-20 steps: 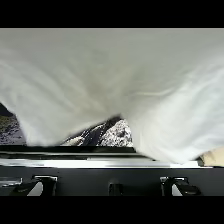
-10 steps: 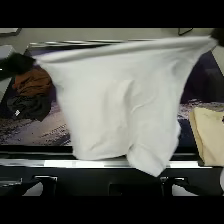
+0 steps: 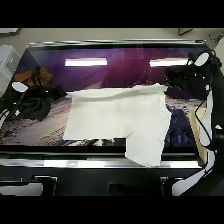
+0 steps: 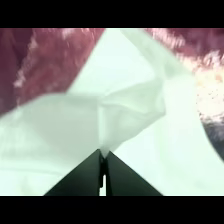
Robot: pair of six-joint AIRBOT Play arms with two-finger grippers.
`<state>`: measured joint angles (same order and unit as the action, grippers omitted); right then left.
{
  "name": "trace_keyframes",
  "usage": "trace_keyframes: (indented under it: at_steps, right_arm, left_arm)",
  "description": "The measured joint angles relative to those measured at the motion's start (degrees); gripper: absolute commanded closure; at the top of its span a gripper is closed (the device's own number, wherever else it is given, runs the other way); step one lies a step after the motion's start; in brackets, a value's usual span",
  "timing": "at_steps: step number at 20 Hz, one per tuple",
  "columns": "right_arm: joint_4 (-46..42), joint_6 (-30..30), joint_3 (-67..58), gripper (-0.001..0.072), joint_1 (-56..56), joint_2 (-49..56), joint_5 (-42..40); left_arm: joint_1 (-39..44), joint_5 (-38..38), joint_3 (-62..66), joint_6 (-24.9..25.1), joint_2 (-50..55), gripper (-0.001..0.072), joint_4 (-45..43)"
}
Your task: Fold the clothes and pants, and hang the long-sleeved shirts on hangers.
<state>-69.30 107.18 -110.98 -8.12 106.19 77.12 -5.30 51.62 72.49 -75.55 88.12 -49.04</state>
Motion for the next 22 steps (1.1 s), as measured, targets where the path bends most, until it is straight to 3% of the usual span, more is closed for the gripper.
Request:
trace_keyframes:
  at_steps: [1, 2, 5, 7, 10, 14, 18, 19, 21, 22]
  right_arm:
    - [0.55, -0.85, -0.39, 0.0266, -0.37, 0.24, 1.33]
    - [0.5, -2.32, -0.9, 0.0185, -1.2, 0.15, 3.28]
    - [-2.27, -5.9, -1.22, 0.0173, -6.32, -1.79, 12.22]
    - [-3.72, -7.82, 1.6, 0.0173, -10.29, -3.93, 18.6]
    - [-5.25, -10.56, 13.38, 0.0172, -14.29, -10.97, 21.86]
    - [-6.16, -13.35, 32.57, 0.0174, -16.04, -21.24, 17.27]
    - [-5.73, -14.78, 41.97, 0.0182, -16.52, -25.55, 15.32]
    - [-5.38, -15.06, 42.88, 0.0182, -16.57, -25.94, 15.08]
    - [-4.74, -15.28, 44.09, 0.0182, -16.61, -26.47, 14.69]
    - [-4.57, -15.3, 44.44, 0.0182, -16.63, -26.62, 14.62]
  left_arm:
    - [-0.63, 2.23, 0.7, -0.02, 0.61, 0.0064, -0.13]
    - [-1.77, 5.09, 1.88, -0.04, 0.96, 0.0041, -0.59]
    - [-7.87, 18.67, 5.55, -0.59, 1.57, 0.0061, -5.86]
    - [-12.33, 27.08, 4.63, -1.62, 1.64, 0.0132, -9.4]
    - [-16.76, 33.68, -4.28, -1.27, 0.7, 0.0133, -10.78]
    - [-17.66, 32.44, -17.46, 3.76, -0.39, 0.0132, -7.19]
    - [-15.91, 29.97, -23.47, 6.6, -0.76, 0.0138, -3.45]
    - [-15.21, 29.4, -24.11, 6.84, -0.79, 0.023, -2.75]
    - [-13.6, 27.56, -24.87, 6.99, -0.68, 0.0266, -1.62]
    - [-12.55, 26.77, -25.11, 6.56, -0.68, 0.0332, -0.87]
